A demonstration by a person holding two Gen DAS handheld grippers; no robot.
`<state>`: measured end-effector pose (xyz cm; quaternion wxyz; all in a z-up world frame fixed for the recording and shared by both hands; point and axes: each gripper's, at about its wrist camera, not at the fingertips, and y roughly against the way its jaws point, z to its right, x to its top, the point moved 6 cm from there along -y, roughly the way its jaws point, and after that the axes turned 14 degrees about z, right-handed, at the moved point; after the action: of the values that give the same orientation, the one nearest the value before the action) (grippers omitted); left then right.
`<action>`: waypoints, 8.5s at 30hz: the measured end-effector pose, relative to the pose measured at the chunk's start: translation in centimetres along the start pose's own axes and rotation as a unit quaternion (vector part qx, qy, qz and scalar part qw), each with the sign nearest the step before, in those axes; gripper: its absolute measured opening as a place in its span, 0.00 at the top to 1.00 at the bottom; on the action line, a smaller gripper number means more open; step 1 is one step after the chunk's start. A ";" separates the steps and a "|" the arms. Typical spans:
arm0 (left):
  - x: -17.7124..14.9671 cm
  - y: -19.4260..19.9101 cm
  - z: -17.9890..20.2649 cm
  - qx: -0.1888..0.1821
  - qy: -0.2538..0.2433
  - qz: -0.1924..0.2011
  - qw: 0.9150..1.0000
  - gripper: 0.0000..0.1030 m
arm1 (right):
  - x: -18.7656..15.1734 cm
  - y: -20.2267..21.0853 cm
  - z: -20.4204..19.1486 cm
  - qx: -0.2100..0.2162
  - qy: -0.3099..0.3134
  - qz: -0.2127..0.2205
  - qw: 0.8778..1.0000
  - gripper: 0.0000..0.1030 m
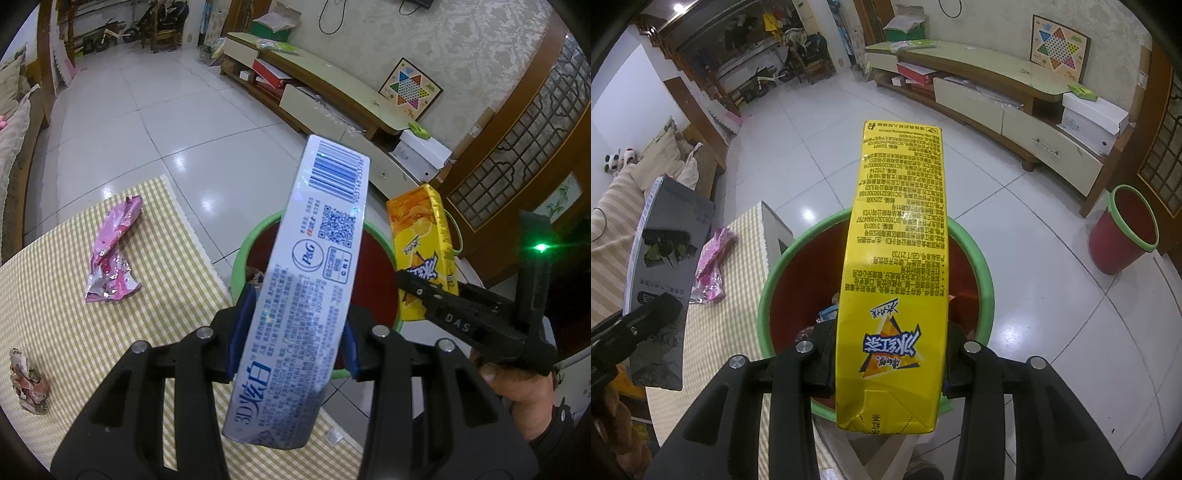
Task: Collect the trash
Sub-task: 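Open the right tool to drop the yellow box while the left tool holds the white box above the bin, then lower the white toothpaste box into the bin and open the left tool, then return both open tools to the table toward the crumpled paper and pink wrapper, then grasp the crumpled paper with the left tool, then grasp the pink wrapper with the right tool, then carry the crumpled paper and pink wrapper over the green bin and release both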
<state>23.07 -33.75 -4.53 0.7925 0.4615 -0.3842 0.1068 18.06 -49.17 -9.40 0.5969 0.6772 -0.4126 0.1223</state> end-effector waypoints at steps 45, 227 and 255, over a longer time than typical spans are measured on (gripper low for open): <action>-1.1 -7.7 3.7 -0.038 0.032 -0.061 0.997 0.37 | 3.1 2.5 3.1 -0.021 -0.079 0.084 0.993 0.16; -11.4 14.9 -26.8 0.185 0.137 0.080 0.970 0.53 | -5.1 -0.7 -23.6 0.106 0.146 -0.022 0.983 0.79; 0.0 6.7 -7.2 0.035 -0.003 0.068 0.997 0.53 | 3.3 4.3 -4.8 0.020 0.041 0.070 0.997 0.79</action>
<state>23.22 -24.20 -2.14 0.7655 0.4626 -0.4128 0.1724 18.67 -45.92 -2.89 0.5892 0.6532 -0.4317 0.1995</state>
